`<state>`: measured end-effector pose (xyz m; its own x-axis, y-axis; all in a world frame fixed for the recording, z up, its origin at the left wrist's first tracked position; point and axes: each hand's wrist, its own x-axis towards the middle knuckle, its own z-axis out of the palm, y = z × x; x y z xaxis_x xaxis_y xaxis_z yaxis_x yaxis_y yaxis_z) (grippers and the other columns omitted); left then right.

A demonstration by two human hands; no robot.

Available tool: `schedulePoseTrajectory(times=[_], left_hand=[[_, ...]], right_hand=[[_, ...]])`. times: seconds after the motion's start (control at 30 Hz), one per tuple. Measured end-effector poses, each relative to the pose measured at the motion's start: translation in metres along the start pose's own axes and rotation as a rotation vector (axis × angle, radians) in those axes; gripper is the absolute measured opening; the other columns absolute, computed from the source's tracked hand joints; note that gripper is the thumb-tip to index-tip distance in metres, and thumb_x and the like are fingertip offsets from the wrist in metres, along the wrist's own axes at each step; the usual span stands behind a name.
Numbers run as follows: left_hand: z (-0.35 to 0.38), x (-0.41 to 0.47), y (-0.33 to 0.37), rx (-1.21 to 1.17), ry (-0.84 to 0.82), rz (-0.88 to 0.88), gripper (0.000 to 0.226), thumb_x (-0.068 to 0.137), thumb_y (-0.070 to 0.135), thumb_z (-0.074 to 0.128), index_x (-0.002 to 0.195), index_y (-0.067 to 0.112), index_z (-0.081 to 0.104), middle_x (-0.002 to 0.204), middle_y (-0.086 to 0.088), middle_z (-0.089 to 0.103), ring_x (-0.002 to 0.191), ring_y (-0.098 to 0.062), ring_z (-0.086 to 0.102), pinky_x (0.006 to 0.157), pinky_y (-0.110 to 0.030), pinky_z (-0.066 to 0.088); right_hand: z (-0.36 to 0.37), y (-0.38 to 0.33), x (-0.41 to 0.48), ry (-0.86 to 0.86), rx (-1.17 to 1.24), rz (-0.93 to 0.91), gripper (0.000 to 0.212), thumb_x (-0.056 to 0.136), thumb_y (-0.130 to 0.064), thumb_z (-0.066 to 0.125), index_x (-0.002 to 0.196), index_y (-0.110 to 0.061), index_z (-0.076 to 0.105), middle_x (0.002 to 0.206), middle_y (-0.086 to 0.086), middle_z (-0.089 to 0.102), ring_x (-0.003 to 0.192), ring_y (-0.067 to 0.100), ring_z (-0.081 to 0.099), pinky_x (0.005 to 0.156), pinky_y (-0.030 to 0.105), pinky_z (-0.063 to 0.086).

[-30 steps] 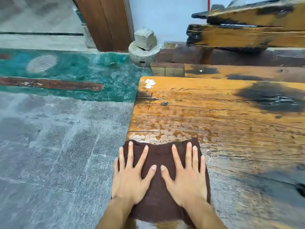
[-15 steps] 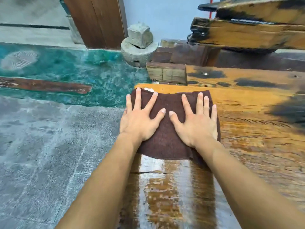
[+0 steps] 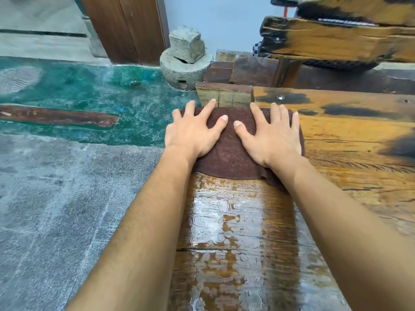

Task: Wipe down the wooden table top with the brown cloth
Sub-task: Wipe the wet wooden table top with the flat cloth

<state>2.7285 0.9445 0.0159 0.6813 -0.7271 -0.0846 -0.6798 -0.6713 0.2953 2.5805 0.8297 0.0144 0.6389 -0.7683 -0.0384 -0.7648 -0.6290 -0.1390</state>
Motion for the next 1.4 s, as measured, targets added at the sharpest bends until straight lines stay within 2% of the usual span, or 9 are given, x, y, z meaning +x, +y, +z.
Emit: schedulePoseTrajectory(times=[0.1, 0.2, 0.37, 0.57, 0.67, 0.8, 0.9, 1.17, 1.4], left_hand=[[0.003, -0.012, -0.003, 0.004, -0.011, 0.020, 0.067, 0.097, 0.079, 0.023, 0.160, 0.058, 0.011, 0.176, 0.003, 0.001, 0.159, -0.038, 0.000, 0.119, -0.059, 0.026], [0.009, -0.029, -0.006, 0.053, 0.010, 0.074, 0.070, 0.098, 0.078, 0.022, 0.161, 0.054, 0.006, 0.176, 0.000, -0.009, 0.159, -0.038, -0.011, 0.126, -0.059, 0.017], [0.019, -0.082, -0.005, 0.127, 0.004, 0.113, 0.074, 0.096, 0.081, 0.017, 0.162, 0.052, -0.001, 0.175, -0.003, -0.014, 0.160, -0.032, -0.014, 0.128, -0.057, 0.002], [0.028, -0.191, 0.006, 0.194, -0.012, 0.136, 0.077, 0.093, 0.081, 0.008, 0.162, 0.051, -0.005, 0.175, -0.005, -0.012, 0.160, -0.031, -0.013, 0.128, -0.056, -0.006], [0.042, -0.252, 0.002, 0.181, -0.013, 0.132, 0.075, 0.095, 0.080, 0.012, 0.163, 0.049, 0.002, 0.175, -0.005, -0.005, 0.161, -0.032, -0.008, 0.128, -0.057, -0.002], [0.053, -0.344, 0.003, 0.178, -0.017, 0.131, 0.075, 0.098, 0.079, 0.015, 0.164, 0.045, 0.017, 0.174, -0.008, 0.012, 0.160, -0.035, 0.010, 0.126, -0.059, 0.011], [0.056, -0.407, 0.004, 0.191, -0.030, 0.106, 0.075, 0.098, 0.078, 0.018, 0.164, 0.043, 0.022, 0.173, -0.008, 0.017, 0.160, -0.035, 0.015, 0.124, -0.059, 0.012], [0.066, -0.595, 0.014, 0.217, -0.072, 0.076, 0.074, 0.102, 0.073, 0.021, 0.165, 0.034, 0.023, 0.174, -0.012, 0.014, 0.160, -0.037, 0.008, 0.125, -0.063, 0.014], [0.072, -0.691, 0.025, 0.206, -0.070, 0.051, 0.076, 0.101, 0.073, 0.024, 0.165, 0.030, 0.026, 0.173, -0.013, 0.015, 0.160, -0.038, 0.010, 0.124, -0.063, 0.016]], right_hand=[[0.001, 0.002, -0.013, -0.006, 0.007, -0.016, 0.081, 0.097, -0.079, 0.014, 0.167, -0.039, 0.008, 0.175, 0.017, 0.000, 0.161, 0.031, -0.008, 0.128, 0.053, -0.010], [0.004, 0.007, -0.032, -0.009, -0.003, -0.022, 0.081, 0.097, -0.079, 0.014, 0.167, -0.039, 0.004, 0.175, 0.017, -0.007, 0.161, 0.031, -0.012, 0.128, 0.051, -0.010], [0.007, 0.019, -0.083, -0.018, -0.008, -0.035, 0.079, 0.098, -0.078, 0.014, 0.166, -0.039, 0.001, 0.175, 0.016, -0.010, 0.161, 0.029, -0.013, 0.129, 0.050, -0.009], [0.005, 0.040, -0.191, -0.019, 0.037, -0.035, 0.082, 0.095, -0.077, 0.012, 0.167, -0.038, 0.004, 0.175, 0.016, -0.009, 0.161, 0.029, -0.011, 0.129, 0.049, -0.007], [0.013, 0.045, -0.250, -0.049, 0.046, -0.029, 0.082, 0.096, -0.076, 0.016, 0.167, -0.036, 0.007, 0.174, 0.016, -0.007, 0.162, 0.030, -0.010, 0.129, 0.051, -0.005], [0.020, 0.057, -0.336, -0.040, 0.065, -0.033, 0.080, 0.098, -0.072, 0.028, 0.166, -0.031, 0.023, 0.173, 0.020, 0.010, 0.162, 0.035, 0.007, 0.128, 0.054, 0.007], [0.024, 0.064, -0.394, -0.038, 0.057, -0.040, 0.079, 0.099, -0.072, 0.029, 0.165, -0.030, 0.024, 0.172, 0.020, 0.012, 0.161, 0.035, 0.010, 0.127, 0.054, 0.007], [0.018, 0.082, -0.556, -0.080, 0.013, -0.140, 0.079, 0.101, -0.070, 0.027, 0.166, -0.026, 0.023, 0.172, 0.022, 0.012, 0.161, 0.037, 0.009, 0.127, 0.056, 0.009], [0.019, 0.103, -0.640, -0.088, 0.015, -0.203, 0.077, 0.103, -0.068, 0.026, 0.167, -0.025, 0.021, 0.173, 0.022, 0.008, 0.161, 0.037, 0.005, 0.128, 0.056, 0.009]])
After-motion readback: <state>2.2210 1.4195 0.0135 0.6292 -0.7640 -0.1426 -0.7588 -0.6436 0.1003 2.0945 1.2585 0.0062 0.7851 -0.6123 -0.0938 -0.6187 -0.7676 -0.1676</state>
